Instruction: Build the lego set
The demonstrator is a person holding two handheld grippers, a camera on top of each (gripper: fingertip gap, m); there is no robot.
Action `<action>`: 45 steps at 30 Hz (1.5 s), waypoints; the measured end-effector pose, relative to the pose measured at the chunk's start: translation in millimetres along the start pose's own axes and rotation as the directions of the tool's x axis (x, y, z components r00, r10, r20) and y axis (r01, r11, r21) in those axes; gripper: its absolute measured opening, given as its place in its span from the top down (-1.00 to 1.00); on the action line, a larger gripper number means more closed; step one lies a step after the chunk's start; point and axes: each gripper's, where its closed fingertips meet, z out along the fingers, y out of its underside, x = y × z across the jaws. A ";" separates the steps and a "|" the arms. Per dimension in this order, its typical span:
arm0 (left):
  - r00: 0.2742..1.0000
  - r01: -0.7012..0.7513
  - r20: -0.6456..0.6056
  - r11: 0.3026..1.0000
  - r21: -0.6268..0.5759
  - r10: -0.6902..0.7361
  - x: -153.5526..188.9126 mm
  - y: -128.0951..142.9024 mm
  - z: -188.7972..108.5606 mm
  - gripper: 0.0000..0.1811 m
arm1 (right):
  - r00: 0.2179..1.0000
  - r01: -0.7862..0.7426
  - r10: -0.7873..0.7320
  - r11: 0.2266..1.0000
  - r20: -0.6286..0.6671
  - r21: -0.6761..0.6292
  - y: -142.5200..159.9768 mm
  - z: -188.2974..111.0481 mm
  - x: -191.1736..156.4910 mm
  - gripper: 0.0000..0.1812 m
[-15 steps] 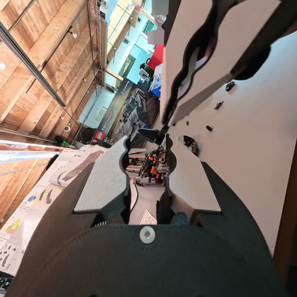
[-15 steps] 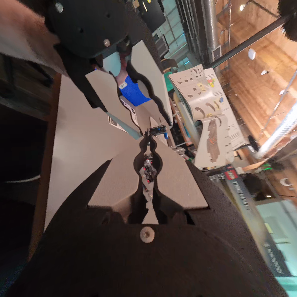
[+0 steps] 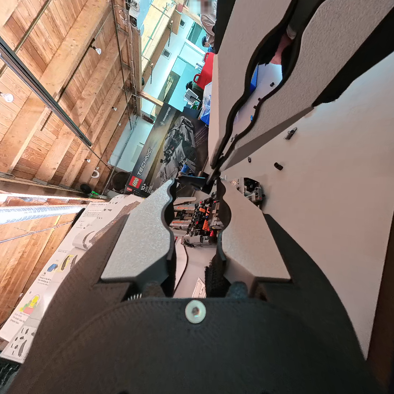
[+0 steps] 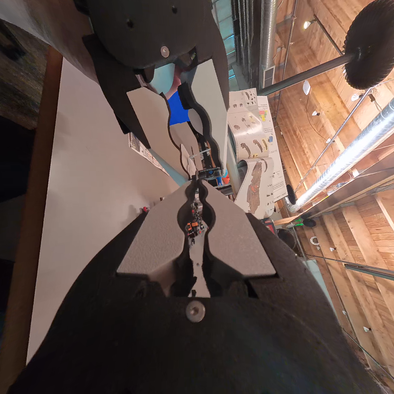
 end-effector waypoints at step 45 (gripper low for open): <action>0.442 0.861 -0.139 0.463 -0.209 -0.886 15.0 59.1 8.1 0.94 | 0.960 0.280 -0.270 0.942 0.076 -0.188 28.7 57.1 -32.4 1.00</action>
